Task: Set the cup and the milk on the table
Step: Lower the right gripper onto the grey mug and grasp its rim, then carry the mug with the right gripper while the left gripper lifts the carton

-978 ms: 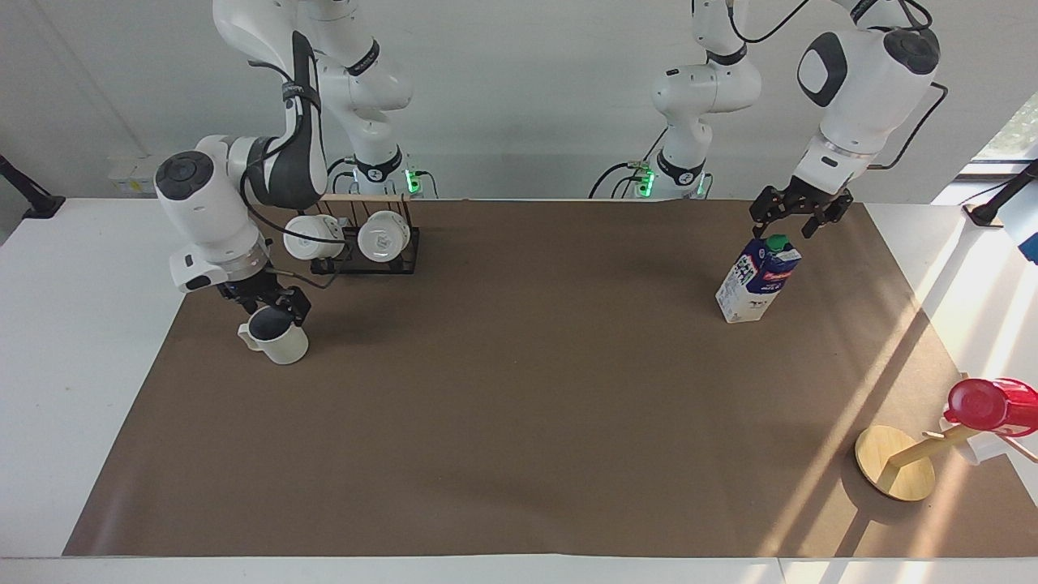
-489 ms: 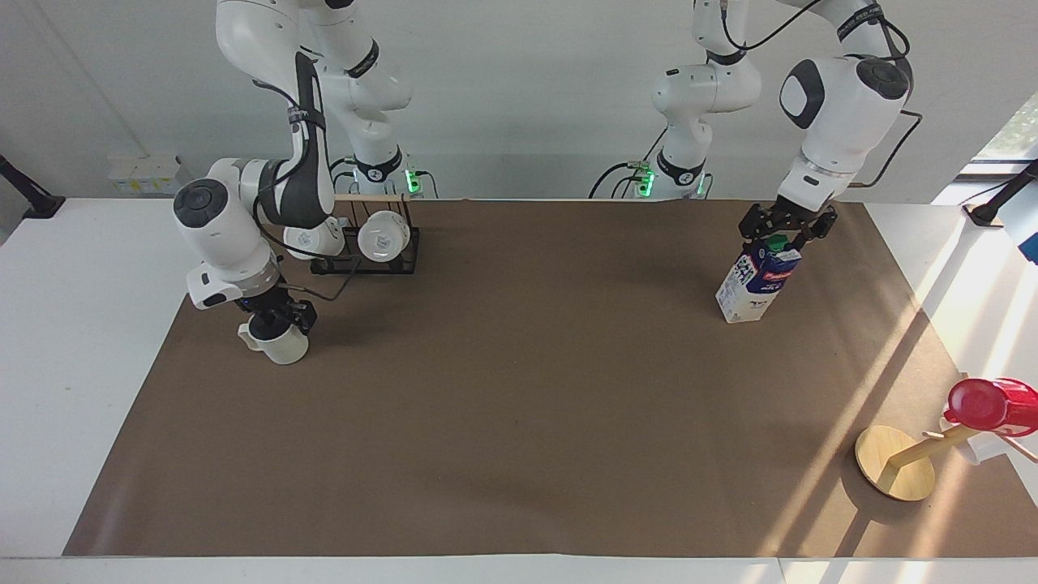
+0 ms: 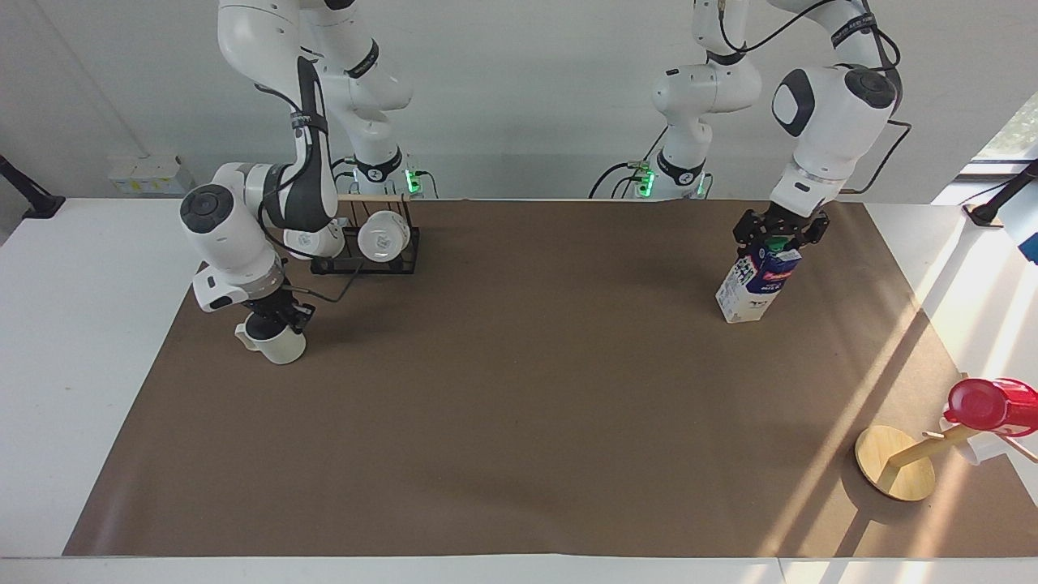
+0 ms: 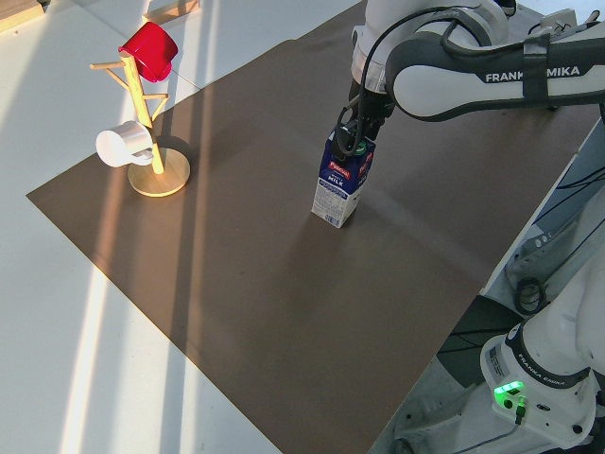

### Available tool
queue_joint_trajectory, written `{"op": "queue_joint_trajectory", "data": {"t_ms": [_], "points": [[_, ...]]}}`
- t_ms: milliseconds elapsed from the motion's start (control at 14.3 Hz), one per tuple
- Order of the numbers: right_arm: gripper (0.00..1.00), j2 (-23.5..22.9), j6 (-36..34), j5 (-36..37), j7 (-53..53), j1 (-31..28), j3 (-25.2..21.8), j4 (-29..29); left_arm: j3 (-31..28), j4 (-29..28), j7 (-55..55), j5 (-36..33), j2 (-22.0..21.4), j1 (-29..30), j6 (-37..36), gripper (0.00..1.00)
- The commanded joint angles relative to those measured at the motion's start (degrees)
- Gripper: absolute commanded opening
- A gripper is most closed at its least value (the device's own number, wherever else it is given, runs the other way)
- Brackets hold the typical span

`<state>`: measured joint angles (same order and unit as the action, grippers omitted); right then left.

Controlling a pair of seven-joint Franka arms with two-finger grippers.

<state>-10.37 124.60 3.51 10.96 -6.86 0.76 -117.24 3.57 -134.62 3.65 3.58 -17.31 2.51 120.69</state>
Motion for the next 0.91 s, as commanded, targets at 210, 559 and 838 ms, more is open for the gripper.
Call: {"op": "queue_joint_trajectory", "data": {"t_ms": [210, 559, 838], "points": [[0.00, 1.8, -3.1, -0.5, -2.1, 0.4, 0.9, 3.9, -0.5, -0.7, 0.7, 0.1, -0.4, -0.6, 1.5, 1.00], [0.00, 2.7, -10.2, -0.6, -0.3, 6.2, 1.8, 11.2, -0.5, -0.1, 3.6, 0.1, 0.3, -0.1, 2.4, 0.75], [0.00, 2.4, -12.0, -0.6, 11.1, 14.0, 1.7, 14.8, -0.5, 0.6, 3.6, 0.1, 0.7, 0.2, 2.6, 0.53]]}}
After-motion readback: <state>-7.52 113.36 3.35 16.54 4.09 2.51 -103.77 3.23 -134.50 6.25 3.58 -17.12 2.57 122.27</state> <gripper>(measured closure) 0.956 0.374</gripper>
